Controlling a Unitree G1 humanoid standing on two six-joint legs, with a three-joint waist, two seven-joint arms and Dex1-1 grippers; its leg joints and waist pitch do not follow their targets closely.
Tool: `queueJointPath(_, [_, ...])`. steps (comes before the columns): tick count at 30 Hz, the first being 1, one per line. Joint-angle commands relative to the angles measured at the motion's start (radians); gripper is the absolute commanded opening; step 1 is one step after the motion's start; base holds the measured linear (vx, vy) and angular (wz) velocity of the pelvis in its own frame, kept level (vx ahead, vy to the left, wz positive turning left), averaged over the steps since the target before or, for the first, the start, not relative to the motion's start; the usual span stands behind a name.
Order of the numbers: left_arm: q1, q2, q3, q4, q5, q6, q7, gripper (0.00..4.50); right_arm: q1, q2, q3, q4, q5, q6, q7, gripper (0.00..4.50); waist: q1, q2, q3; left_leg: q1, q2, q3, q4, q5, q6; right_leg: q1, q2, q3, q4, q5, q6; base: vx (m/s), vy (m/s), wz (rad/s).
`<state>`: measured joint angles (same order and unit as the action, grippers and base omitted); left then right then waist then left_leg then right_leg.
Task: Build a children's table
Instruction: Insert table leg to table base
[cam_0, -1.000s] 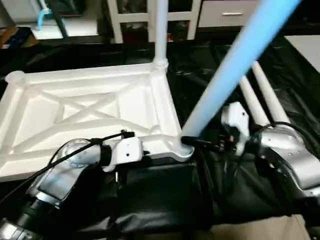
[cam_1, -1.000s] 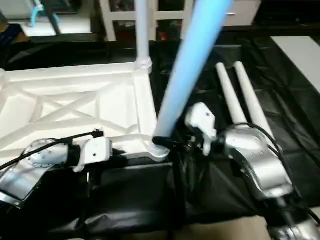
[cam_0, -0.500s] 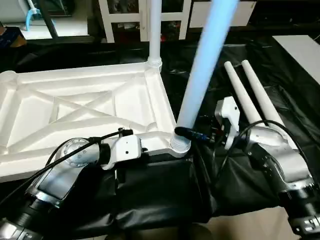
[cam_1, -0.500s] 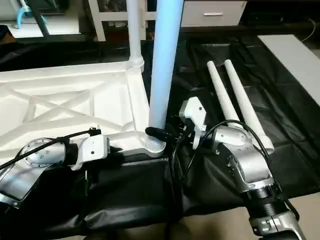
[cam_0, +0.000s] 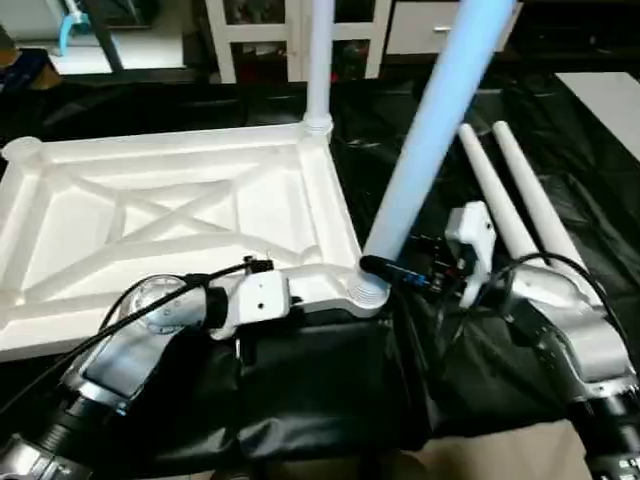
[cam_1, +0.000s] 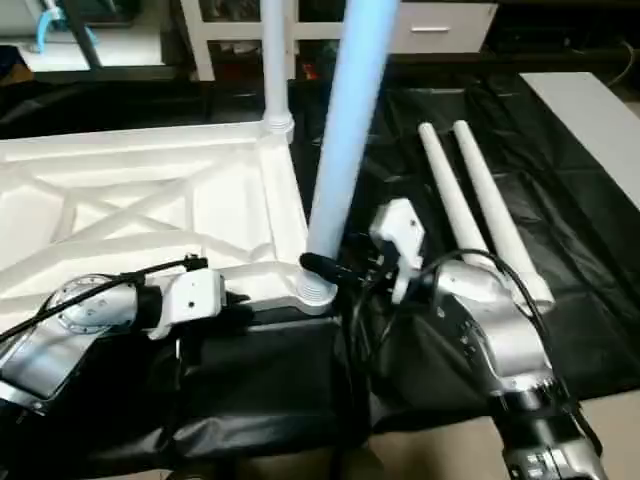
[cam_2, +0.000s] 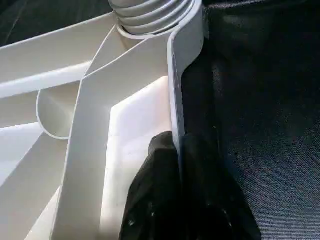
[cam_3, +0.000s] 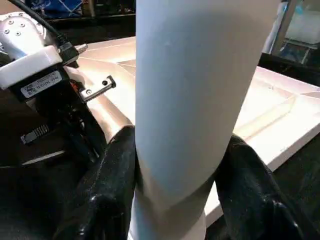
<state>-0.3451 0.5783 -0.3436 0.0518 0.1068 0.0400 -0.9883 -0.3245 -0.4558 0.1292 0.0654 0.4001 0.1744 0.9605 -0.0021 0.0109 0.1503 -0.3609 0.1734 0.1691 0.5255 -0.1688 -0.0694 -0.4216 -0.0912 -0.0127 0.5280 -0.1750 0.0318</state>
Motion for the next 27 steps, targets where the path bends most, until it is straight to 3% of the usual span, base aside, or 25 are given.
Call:
queueJointPath(1, [0.022, -0.002, -0.04, 0.022, 0.026, 0.002, -0.008, 0.02, 0.112, -0.056, 0.014, 0.146, -0.106, 0.06, -0.077, 1.87, 0.0, 0.01, -0.003, 0.015, 0.049, -0.023, -0.094, -0.636, -0.021, -0.01, -0.034, 0.026, -0.074, -0.546, -0.106, 0.0, 0.0, 0.0])
queueJointPath(6, [0.019, -0.004, -0.04, 0.026, 0.028, -0.001, -0.008, 0.02, 0.16, -0.096, -0.002, 0.101, -0.104, 0.068, -0.05, 1.87, 0.012, 0.011, -0.006, 0.019, 0.049, -0.019, -0.093, -0.608, -0.017, -0.007, -0.033, 0.029, -0.075, -0.534, -0.107, 0.0, 0.0, 0.0])
queueJointPath(10, [0.017, -0.004, -0.04, 0.03, 0.027, -0.006, -0.008, 0.02, 0.191, -0.135, 0.04, 0.059, -0.125, 0.072, -0.01, 1.87, 0.017, 0.009, -0.007, 0.009, 0.05, -0.017, -0.094, -0.569, -0.009, 0.004, -0.034, 0.029, -0.069, -0.487, -0.114, 0.0, 0.0, 0.0])
queueJointPath(16, [0.016, -0.005, -0.04, 0.033, 0.027, -0.013, -0.003, 0.02, 0.176, -0.096, 0.017, 0.054, -0.106, 0.062, -0.041, 1.87, 0.01, 0.009, -0.003, 0.012, 0.046, -0.026, -0.096, -0.627, -0.01, -0.005, -0.038, 0.024, -0.082, -0.642, -0.081, 0.0, 0.0, 0.0])
queueJointPath(24, [0.026, 0.005, -0.033, 0.028, 0.02, -0.022, -0.01, 0.02, 0.142, -0.079, -0.012, 0.027, -0.066, 0.069, -0.078, 1.87, 0.002, 0.008, 0.003, 0.014, 0.043, -0.032, -0.095, -0.646, -0.005, -0.009, -0.041, 0.021, -0.09, -0.716, -0.058, 0.0, 0.0, 0.0])
queueJointPath(27, [0.027, 0.006, -0.031, 0.03, 0.022, -0.028, -0.01, 0.02, 0.128, -0.075, -0.014, 0.036, -0.071, 0.067, -0.076, 1.87, 0.002, 0.009, 0.0, 0.005, 0.045, -0.032, -0.097, -0.605, -0.001, -0.001, -0.043, 0.023, -0.082, -0.664, -0.071, 0.0, 0.0, 0.0])
